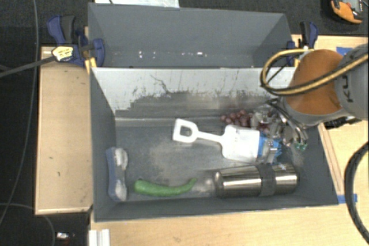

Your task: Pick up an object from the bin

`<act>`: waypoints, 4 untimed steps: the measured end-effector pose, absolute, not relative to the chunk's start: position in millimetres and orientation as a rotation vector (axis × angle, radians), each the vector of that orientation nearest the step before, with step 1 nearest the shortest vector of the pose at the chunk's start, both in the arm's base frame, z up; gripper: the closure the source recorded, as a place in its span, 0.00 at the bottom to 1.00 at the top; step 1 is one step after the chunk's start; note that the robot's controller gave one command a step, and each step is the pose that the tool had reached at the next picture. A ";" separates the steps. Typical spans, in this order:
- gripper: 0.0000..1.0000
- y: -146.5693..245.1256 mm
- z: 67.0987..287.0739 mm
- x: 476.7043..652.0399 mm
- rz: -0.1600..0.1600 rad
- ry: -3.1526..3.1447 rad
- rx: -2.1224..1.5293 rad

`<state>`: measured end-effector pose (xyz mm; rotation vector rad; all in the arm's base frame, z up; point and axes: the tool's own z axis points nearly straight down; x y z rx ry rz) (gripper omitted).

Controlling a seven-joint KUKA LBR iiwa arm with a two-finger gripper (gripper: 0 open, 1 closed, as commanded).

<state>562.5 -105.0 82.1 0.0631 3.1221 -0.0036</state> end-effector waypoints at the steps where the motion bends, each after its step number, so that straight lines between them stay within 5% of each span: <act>1: 1.00 -101.9 81.4 535.8 -0.011 3.103 0.086; 2: 1.00 -101.9 81.4 535.8 -0.011 3.103 0.085; 4: 1.00 -63.4 79.9 502.1 -0.023 3.038 0.055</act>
Offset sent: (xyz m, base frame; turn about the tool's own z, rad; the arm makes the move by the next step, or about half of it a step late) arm 0.0000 0.0000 0.0000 0.0000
